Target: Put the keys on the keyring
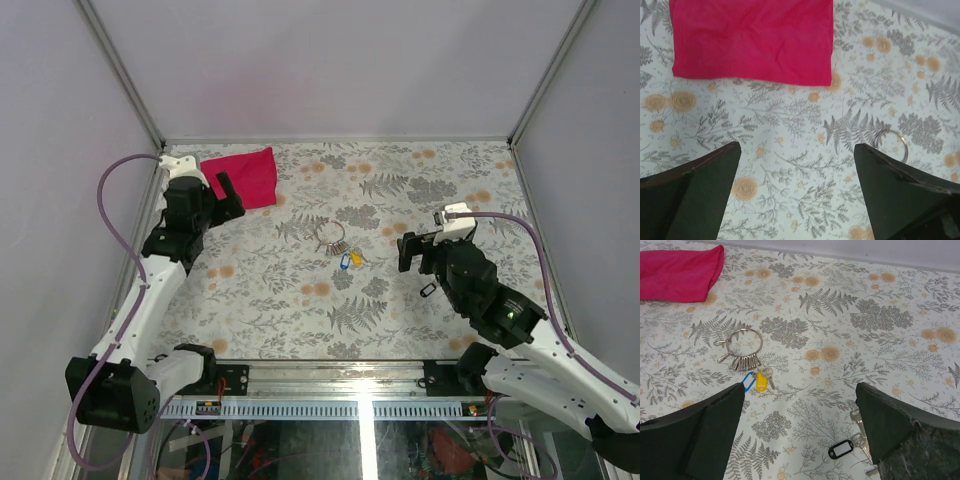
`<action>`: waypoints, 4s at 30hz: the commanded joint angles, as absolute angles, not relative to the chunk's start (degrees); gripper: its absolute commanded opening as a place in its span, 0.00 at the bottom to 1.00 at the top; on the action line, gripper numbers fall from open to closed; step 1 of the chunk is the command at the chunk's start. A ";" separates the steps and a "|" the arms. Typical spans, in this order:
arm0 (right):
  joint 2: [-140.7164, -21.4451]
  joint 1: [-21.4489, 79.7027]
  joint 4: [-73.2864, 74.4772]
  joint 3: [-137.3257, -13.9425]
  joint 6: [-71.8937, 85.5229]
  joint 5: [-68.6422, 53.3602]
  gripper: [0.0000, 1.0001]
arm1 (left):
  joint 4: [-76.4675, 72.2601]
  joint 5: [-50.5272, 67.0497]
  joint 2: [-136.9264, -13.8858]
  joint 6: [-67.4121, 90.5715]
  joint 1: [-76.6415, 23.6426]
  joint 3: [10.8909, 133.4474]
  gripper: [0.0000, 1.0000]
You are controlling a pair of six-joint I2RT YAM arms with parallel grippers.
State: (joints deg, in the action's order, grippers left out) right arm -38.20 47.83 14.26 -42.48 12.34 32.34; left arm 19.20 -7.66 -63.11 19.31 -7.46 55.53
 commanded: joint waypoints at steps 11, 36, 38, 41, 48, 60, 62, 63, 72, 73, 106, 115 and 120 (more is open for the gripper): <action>-41.67 47.90 12.73 -45.83 11.85 38.20 0.99 | 12.83 -3.74 -60.48 17.94 -7.39 51.97 1.00; -80.07 28.30 18.46 -61.76 18.93 -7.65 0.95 | 16.29 -2.96 -67.14 12.81 -19.37 62.16 1.00; -84.24 28.28 16.16 -63.00 19.32 -9.97 0.89 | 14.47 -0.78 -68.66 12.72 -19.43 63.31 1.00; -91.02 28.36 16.16 -66.90 19.02 -10.72 0.77 | 13.61 1.57 -71.16 12.28 -19.42 64.57 1.00; -104.36 28.84 15.83 -75.75 17.91 -10.52 0.62 | 14.39 3.92 -73.46 12.01 -19.42 61.84 0.96; -117.67 33.51 21.43 -90.49 12.83 -6.48 0.57 | 16.60 4.85 -76.82 11.71 -18.43 63.53 0.91; -119.00 34.16 21.19 -92.03 11.70 -7.93 0.55 | 16.61 5.90 -77.11 12.05 -17.85 63.70 0.90; -119.70 34.57 21.26 -92.91 11.12 -8.51 0.54 | 16.44 6.54 -77.00 12.31 -17.45 63.65 0.90; -126.01 36.81 21.43 -97.37 11.10 -12.09 0.55 | 14.94 10.48 -77.79 13.71 -15.03 63.08 0.90; -126.33 36.87 21.17 -97.40 11.33 -12.73 0.56 | 14.94 10.65 -78.03 13.71 -15.01 63.10 0.90; -111.54 45.69 11.68 -77.08 15.54 -16.15 0.69 | 13.97 14.69 -80.72 15.03 -12.74 63.19 0.90; -101.17 42.00 8.62 -71.08 15.80 -6.74 0.71 | 14.74 14.45 -81.96 14.43 -12.77 63.68 0.89; -99.05 36.63 12.02 -67.58 14.21 -9.83 0.61 | 15.43 14.71 -82.70 13.75 -13.28 64.14 0.89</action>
State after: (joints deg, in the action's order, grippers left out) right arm -102.98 40.93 10.00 -70.50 15.25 -9.52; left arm 16.67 14.02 -81.91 14.50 -13.06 62.04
